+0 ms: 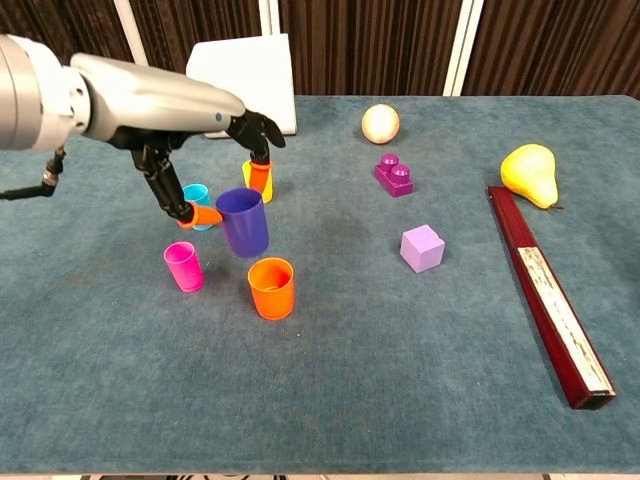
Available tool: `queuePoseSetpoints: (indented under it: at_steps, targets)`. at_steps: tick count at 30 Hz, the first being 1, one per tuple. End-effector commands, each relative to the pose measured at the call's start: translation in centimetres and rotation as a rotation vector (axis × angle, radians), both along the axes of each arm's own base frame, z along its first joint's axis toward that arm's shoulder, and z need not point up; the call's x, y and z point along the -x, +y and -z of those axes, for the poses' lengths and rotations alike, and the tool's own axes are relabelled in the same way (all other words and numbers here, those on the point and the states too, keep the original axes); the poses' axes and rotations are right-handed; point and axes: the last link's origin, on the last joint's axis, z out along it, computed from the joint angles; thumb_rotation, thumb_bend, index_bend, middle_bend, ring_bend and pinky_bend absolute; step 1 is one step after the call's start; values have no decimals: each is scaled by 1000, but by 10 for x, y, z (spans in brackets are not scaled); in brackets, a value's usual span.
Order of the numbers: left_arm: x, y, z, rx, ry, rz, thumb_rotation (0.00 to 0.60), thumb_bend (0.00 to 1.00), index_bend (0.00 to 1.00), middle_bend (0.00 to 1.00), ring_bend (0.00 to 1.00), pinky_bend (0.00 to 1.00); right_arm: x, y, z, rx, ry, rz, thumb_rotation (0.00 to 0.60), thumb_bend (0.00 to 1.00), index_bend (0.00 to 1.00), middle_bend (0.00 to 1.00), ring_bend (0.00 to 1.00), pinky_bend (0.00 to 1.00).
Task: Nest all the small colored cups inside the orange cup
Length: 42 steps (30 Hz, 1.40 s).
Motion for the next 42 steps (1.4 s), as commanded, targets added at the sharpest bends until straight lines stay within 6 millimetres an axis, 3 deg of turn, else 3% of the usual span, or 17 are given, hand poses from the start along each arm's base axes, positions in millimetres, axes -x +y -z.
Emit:
queuePoseSetpoints:
  at_steps: [1, 11, 31, 34, 39, 42]
  targets:
    - [1, -1, 8, 15, 10, 12, 600, 340, 403, 57, 0, 0, 0, 0, 0, 2, 2, 1, 600, 420, 36, 0, 35, 11]
    - [-1, -5, 27, 37, 19, 31, 600, 340, 403, 57, 0, 0, 2, -1, -2, 8, 0, 2, 600, 421, 36, 0, 35, 10]
    - [-2, -3, 45, -5, 62, 85, 600, 339, 388, 57, 0, 0, 1, -1, -2, 8, -7, -2, 600, 420, 36, 0, 35, 10]
    - [-1, -4, 47, 2, 59, 75, 600, 315, 319, 56, 0, 0, 1, 0, -3, 11, -9, -2, 600, 420, 36, 0, 35, 10]
    - [5, -1, 47, -4, 94, 78, 600, 131, 148, 38, 0, 0, 1, 0, -3, 13, -10, -2, 600, 420, 36, 0, 35, 10]
    - [8, 1, 46, -19, 141, 116, 600, 102, 66, 31, 0, 0, 1, 0, -4, 13, -10, -3, 600, 420, 36, 0, 35, 10]
